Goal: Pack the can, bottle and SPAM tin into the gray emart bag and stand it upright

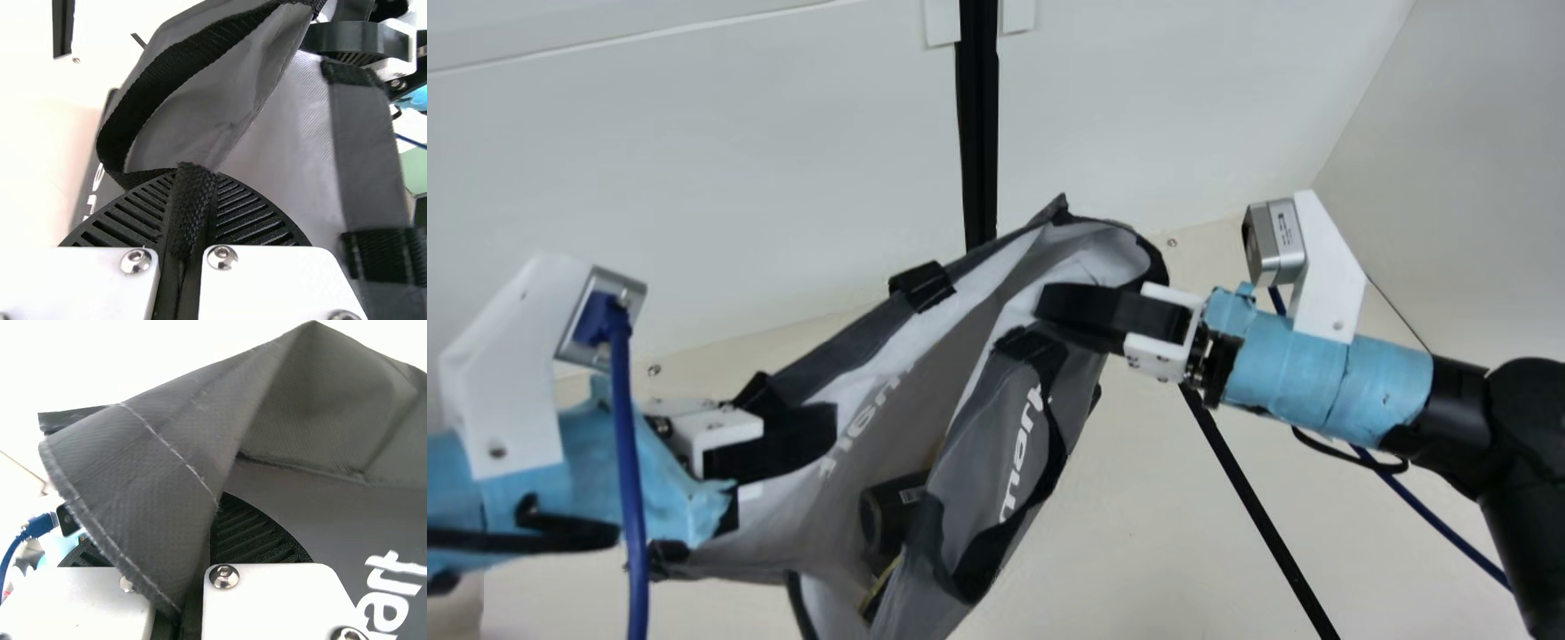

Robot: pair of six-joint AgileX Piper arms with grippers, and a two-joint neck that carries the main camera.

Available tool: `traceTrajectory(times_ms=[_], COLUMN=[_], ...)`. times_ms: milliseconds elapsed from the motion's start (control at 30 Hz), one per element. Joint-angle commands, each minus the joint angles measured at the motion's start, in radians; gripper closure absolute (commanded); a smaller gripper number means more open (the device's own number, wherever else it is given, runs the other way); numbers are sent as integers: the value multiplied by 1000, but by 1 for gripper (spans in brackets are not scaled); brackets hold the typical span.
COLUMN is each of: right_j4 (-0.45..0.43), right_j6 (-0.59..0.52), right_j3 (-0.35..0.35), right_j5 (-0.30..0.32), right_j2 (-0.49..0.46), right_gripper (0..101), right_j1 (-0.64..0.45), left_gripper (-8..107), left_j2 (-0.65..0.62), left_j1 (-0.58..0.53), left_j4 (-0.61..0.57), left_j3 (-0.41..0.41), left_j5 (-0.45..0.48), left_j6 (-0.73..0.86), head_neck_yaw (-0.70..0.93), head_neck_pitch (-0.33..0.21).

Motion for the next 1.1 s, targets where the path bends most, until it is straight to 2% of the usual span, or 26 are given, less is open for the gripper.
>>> traceTrajectory(times_ms=[0, 367, 567, 700, 867, 1067], right_j4=[8, 18, -10, -61, -116, -165], right_j6=[-53, -223, -338, -433, -541, -622], right_j3=[-16, -112, -152, -150, -144, -167], right_j5=[2, 2, 2, 2, 2, 2], right_j2=[29, 169, 239, 295, 365, 440], right_gripper=[101, 101, 101, 101, 101, 101], right_j1=[-1, -6, -13, -9, -23, -48], left_gripper=[107, 107, 107, 107, 107, 107], left_j2=[44, 244, 341, 405, 475, 524], left_j1=[9, 42, 57, 67, 60, 45], left_j4=[-4, -32, -23, -32, -25, -5], left_j3=[-33, -216, -322, -391, -446, -471], left_j5=[0, 0, 0, 0, 0, 0], left_j6=[39, 156, 192, 202, 205, 207], head_neck_yaw=[-2, -2, -2, -2, -2, -2], head_neck_pitch=[-23, -23, -23, -23, -23, -23])
